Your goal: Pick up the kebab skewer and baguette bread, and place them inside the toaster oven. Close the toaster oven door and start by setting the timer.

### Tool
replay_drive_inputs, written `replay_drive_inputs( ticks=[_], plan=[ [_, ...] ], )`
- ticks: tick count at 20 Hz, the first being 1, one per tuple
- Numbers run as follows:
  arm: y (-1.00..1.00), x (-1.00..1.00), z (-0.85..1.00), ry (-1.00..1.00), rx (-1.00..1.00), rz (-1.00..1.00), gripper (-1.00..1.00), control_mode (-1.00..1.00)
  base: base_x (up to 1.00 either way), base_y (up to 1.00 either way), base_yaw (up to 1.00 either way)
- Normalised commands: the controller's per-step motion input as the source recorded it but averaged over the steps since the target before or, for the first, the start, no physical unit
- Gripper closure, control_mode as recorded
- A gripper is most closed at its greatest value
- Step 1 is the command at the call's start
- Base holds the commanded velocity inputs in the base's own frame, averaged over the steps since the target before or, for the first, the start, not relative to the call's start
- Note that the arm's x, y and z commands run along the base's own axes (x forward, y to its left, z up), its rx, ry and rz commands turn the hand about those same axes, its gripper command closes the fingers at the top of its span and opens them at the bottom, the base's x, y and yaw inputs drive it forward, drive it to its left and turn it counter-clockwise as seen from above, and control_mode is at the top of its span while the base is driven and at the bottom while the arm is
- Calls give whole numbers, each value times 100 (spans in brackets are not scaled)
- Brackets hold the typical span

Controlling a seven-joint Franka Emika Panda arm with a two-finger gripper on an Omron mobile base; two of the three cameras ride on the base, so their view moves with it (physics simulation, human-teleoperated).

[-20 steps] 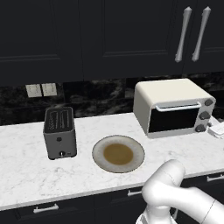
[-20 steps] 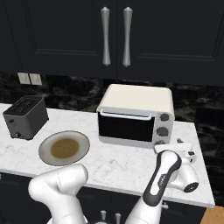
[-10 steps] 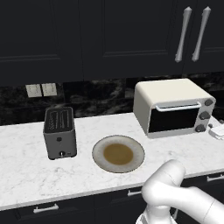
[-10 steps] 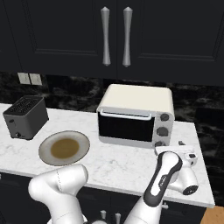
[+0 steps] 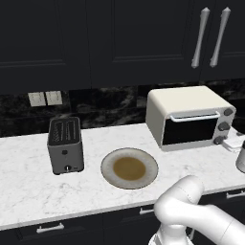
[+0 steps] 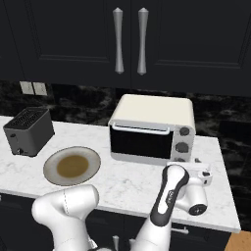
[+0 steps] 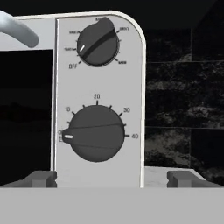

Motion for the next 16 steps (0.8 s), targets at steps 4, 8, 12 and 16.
replay_drive_inputs(
  ticks=[4, 8, 12, 16],
  plan=[
    [0, 0, 0, 0, 0, 0, -100, -100, 0, 0, 0],
    [0, 0, 0, 0, 0, 0, -100, -100, 0, 0, 0],
    [0, 0, 0, 0, 0, 0, -100, -100, 0, 0, 0],
    [8, 7, 0, 0, 0, 0, -100, -100, 0, 0, 0]
  ],
)
